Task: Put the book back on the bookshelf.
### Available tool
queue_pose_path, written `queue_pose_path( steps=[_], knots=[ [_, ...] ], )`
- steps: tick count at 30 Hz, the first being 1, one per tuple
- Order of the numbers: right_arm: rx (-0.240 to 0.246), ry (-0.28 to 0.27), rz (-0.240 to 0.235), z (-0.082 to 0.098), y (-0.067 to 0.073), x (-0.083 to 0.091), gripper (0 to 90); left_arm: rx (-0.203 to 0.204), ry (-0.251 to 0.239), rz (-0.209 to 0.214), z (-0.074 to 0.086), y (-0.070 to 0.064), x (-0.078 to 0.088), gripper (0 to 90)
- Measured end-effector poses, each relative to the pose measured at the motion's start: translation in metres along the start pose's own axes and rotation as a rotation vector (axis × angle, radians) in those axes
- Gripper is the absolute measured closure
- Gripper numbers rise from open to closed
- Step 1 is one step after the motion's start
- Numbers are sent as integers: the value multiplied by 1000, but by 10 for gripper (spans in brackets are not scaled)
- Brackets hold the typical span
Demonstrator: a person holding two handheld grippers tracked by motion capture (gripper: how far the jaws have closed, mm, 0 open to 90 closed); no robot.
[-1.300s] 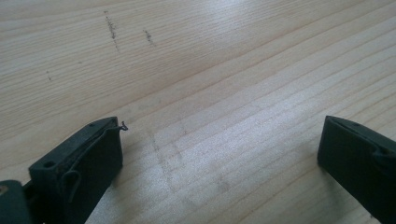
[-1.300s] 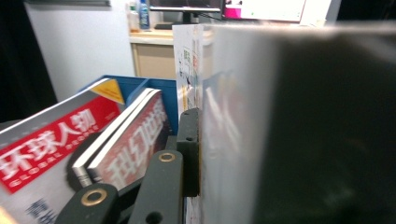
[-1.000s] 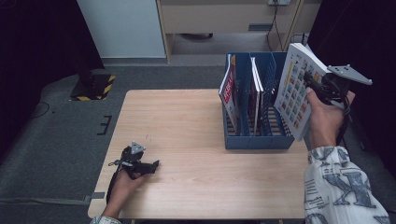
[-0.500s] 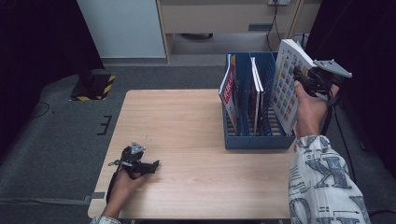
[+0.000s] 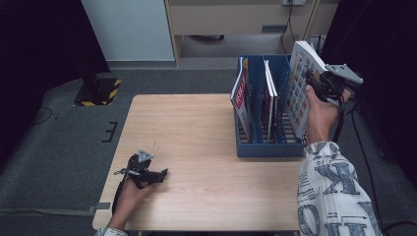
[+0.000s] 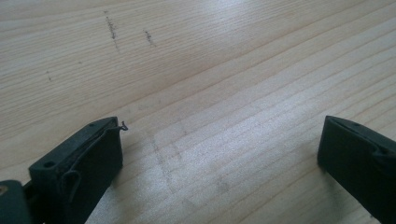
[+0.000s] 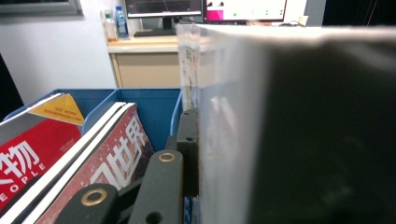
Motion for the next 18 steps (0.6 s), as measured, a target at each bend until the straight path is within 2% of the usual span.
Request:
queue_pose_path(
  steps=[2,7,18],
  knots=[
    [-8,-4,-4,3,0,-2,739,-4,4,-1,0,0,0,0],
    [13,9,-10,13,3,-12,739,-6,5,-2,0,0,0,0],
    [-12,8,-12,26,2,-29,739,-5,6,-3,0,0,0,0]
  ],
)
Point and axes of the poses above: each handheld gripper's, and its own axes: x roughly backward along the jaws, z roughly out of its underside, y roughly to its left, the point moved 10 cm from there along -x, roughly forward along the jaws, and after that the axes turned 14 degrees about y, right-handed, at the moved point
